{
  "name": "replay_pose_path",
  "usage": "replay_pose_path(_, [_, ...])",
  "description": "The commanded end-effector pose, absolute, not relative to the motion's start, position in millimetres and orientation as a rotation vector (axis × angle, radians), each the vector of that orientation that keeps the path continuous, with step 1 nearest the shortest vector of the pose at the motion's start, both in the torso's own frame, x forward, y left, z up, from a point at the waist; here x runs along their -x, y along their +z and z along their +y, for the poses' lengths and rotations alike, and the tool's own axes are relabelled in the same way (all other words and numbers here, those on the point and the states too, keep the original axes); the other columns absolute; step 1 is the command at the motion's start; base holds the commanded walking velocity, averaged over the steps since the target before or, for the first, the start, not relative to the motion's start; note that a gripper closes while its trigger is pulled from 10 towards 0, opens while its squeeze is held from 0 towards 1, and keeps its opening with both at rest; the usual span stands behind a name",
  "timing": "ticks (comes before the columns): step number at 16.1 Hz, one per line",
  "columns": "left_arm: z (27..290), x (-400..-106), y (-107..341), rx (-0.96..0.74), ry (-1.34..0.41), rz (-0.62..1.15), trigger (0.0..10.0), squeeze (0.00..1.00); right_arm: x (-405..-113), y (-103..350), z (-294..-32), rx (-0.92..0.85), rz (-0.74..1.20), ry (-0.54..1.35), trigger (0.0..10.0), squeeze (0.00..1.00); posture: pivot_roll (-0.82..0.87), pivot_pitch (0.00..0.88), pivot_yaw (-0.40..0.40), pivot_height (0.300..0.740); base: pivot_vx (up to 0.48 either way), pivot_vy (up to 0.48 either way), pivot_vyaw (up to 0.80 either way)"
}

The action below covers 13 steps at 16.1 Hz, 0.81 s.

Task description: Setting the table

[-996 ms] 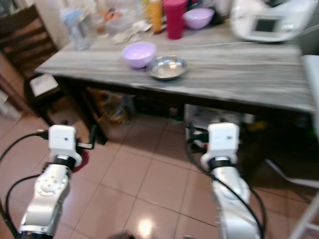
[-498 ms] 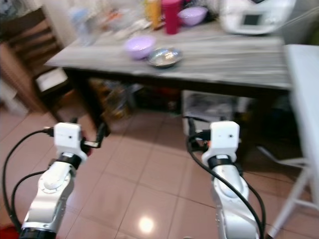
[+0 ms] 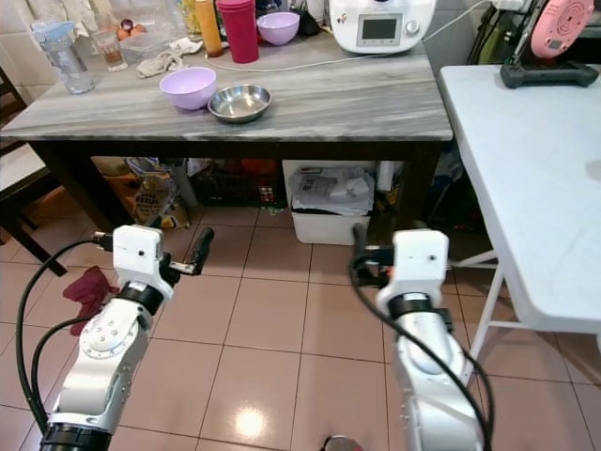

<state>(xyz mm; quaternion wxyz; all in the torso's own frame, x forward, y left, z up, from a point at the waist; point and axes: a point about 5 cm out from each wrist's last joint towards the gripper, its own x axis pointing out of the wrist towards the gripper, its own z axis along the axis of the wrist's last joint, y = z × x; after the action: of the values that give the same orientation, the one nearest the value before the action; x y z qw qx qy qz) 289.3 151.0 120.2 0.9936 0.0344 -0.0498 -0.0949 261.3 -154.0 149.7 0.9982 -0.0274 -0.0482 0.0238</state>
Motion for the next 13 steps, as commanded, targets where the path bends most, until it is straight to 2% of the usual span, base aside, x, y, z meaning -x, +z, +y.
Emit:
replay_pose_path(1, [152.0,-289.6,121.1,-0.068,-0.197,-0.095,10.0,0.00,-260.9,152.6,-154.1,0.053,-0.112,0.050,10.0,0.00,-0.19,0.104,0.107,0.740,0.000,-0.270,0.00])
replay_pose_path(6, [149.7,-289.8,121.5,-0.060,-0.211,-0.096,10.0,0.00,-263.3,154.7,-153.3,0.109,-0.136,0.033,10.0,0.00,-0.18,0.099,0.105,0.740,0.000,-0.277,0.00])
replay_pose_path(13, [147.3,-288.3,120.4,-0.059,-0.232,-0.094,10.0,0.00,-265.6,153.6,-153.7,0.051,-0.124,0.011,10.0,0.00,-0.19,0.104,0.107,0.740,0.000,-0.282,0.00])
